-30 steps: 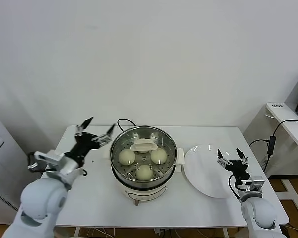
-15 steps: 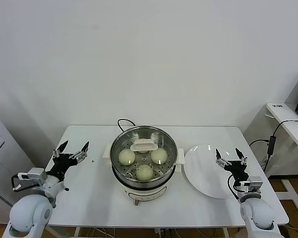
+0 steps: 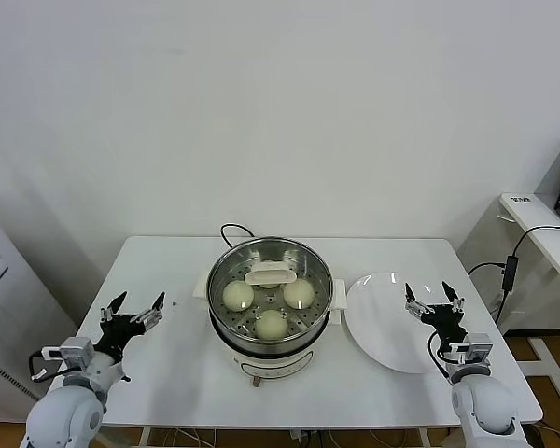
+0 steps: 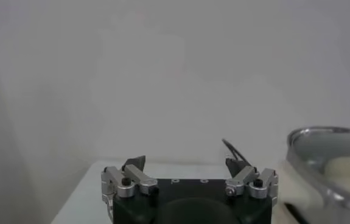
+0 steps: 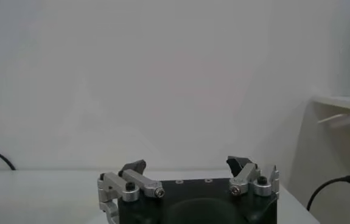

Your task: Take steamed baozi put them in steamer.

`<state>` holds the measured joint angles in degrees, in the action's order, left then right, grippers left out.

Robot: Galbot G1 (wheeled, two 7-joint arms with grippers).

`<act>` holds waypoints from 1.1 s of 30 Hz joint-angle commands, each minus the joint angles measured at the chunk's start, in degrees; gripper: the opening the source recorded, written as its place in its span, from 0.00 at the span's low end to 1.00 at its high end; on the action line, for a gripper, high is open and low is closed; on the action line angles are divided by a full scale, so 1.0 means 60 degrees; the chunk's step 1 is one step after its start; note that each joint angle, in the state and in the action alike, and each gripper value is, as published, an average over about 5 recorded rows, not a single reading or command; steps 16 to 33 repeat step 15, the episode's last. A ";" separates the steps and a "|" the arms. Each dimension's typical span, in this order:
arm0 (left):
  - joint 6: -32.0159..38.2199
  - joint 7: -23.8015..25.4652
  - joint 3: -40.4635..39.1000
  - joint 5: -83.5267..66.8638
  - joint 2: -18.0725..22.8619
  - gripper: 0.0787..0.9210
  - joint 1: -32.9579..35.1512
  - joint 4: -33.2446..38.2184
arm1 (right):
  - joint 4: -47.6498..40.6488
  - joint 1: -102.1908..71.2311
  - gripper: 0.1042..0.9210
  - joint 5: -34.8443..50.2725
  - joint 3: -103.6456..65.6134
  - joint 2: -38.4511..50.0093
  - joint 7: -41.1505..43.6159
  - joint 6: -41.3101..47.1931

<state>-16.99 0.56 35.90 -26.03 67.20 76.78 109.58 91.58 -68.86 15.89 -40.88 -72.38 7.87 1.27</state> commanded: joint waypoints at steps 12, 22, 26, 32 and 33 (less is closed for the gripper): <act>-0.0113 -0.0027 -0.0053 0.0068 0.0126 0.88 0.0159 0.0100 | -0.0021 -0.0021 0.88 -0.0074 0.0050 0.0001 0.0024 0.0090; -0.0125 -0.0034 -0.0051 0.0067 0.0134 0.88 0.0158 0.0125 | -0.0021 -0.0028 0.88 -0.0060 0.0054 0.0026 0.0036 0.0098; -0.0125 -0.0034 -0.0051 0.0067 0.0134 0.88 0.0158 0.0125 | -0.0021 -0.0028 0.88 -0.0060 0.0054 0.0026 0.0036 0.0098; -0.0125 -0.0034 -0.0051 0.0067 0.0134 0.88 0.0158 0.0125 | -0.0021 -0.0028 0.88 -0.0060 0.0054 0.0026 0.0036 0.0098; -0.0125 -0.0034 -0.0051 0.0067 0.0134 0.88 0.0158 0.0125 | -0.0021 -0.0028 0.88 -0.0060 0.0054 0.0026 0.0036 0.0098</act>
